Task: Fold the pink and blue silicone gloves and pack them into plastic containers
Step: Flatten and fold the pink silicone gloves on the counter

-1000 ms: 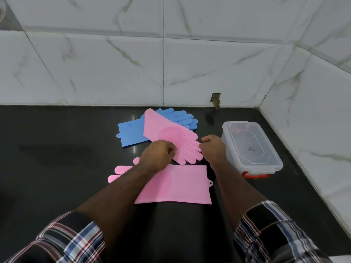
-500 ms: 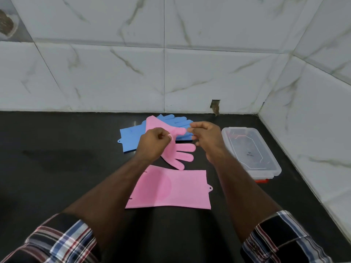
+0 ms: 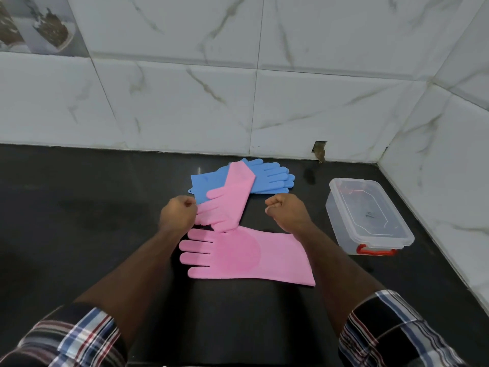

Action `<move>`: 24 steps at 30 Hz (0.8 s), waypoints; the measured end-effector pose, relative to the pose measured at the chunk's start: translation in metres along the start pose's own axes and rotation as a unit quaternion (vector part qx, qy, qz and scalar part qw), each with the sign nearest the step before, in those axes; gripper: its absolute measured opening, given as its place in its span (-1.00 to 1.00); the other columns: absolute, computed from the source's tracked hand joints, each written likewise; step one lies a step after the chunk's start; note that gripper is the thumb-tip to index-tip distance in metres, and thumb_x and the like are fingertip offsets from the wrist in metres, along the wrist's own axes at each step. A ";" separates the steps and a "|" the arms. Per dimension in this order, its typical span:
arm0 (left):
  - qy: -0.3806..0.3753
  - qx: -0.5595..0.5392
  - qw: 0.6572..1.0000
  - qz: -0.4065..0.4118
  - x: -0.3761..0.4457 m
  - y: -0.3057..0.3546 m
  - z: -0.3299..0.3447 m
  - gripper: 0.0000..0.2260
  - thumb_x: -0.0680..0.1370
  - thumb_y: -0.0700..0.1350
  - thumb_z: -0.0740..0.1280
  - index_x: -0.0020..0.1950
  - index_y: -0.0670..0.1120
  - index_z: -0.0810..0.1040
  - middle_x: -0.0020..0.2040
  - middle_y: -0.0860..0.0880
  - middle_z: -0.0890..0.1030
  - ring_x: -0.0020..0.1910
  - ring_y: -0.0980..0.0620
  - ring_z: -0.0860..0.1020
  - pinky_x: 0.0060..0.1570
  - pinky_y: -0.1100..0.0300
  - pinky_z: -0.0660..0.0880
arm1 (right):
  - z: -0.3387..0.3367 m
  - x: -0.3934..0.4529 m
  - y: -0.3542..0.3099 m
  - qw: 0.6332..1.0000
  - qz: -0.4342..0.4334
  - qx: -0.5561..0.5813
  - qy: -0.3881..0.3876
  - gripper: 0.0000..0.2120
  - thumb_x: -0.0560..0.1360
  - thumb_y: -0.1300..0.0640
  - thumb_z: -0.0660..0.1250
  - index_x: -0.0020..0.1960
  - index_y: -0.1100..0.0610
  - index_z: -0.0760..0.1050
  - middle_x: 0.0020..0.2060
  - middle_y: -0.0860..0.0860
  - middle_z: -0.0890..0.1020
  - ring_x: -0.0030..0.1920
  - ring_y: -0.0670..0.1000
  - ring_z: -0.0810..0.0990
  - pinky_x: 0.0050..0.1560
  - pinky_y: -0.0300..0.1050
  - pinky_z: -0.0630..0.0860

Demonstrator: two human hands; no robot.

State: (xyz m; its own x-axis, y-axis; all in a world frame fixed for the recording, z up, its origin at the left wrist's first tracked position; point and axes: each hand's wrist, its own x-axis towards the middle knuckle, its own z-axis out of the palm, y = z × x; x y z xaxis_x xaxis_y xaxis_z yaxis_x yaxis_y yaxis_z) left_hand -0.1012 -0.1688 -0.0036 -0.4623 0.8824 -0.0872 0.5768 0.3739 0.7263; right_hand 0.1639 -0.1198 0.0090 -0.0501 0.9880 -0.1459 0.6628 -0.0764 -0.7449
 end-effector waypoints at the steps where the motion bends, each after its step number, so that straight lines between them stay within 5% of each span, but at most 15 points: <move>1: -0.012 0.017 1.000 0.017 0.000 0.004 0.001 -0.81 0.50 -0.19 0.25 -0.03 -0.11 0.66 0.05 -0.14 0.69 0.10 -0.22 0.60 0.09 0.01 0.52 | 0.002 0.001 0.000 1.000 0.000 -0.010 0.001 -0.81 0.45 0.16 0.40 0.06 0.04 0.63 -0.05 -0.06 0.69 0.00 -0.04 0.63 0.12 -0.07 0.56; 7: -0.116 0.195 0.972 0.060 0.012 0.034 0.017 -0.63 0.62 -0.01 0.18 0.43 0.06 0.46 0.40 -0.05 0.49 0.39 -0.17 0.40 0.37 -0.07 0.32 | 0.007 0.001 0.004 0.996 -0.005 -0.088 0.005 -0.76 0.47 0.19 0.33 0.12 0.06 0.59 0.09 -0.03 0.66 0.07 -0.01 0.60 0.13 -0.11 0.50; 15: -0.179 0.296 0.937 0.051 0.039 0.052 0.034 -0.60 0.67 0.09 0.09 0.47 -0.02 0.31 0.48 -0.04 0.35 0.45 -0.18 0.29 0.35 -0.16 0.24 | 0.003 0.002 0.014 0.996 -0.012 -0.091 0.003 -0.74 0.49 0.15 0.39 0.18 0.06 0.57 0.07 -0.04 0.66 0.05 -0.05 0.60 0.11 -0.14 0.49; 24: -0.120 0.300 0.946 0.026 0.058 0.056 0.040 -0.66 0.64 0.05 0.17 0.37 -0.06 0.44 0.39 -0.10 0.37 0.40 -0.16 0.30 0.32 -0.09 0.31 | -0.014 0.009 0.011 0.996 -0.037 -0.085 -0.001 -0.74 0.50 0.12 0.39 0.18 0.07 0.59 0.07 -0.04 0.67 0.03 -0.07 0.61 0.14 -0.14 0.51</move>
State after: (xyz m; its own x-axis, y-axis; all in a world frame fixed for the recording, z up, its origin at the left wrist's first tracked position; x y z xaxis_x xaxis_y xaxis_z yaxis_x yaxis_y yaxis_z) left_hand -0.0691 -0.0851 0.0051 -0.2970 0.9168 -0.2670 0.9066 0.3585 0.2225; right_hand 0.1808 -0.1098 0.0088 -0.1052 0.9898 -0.0961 0.7738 0.0208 -0.6331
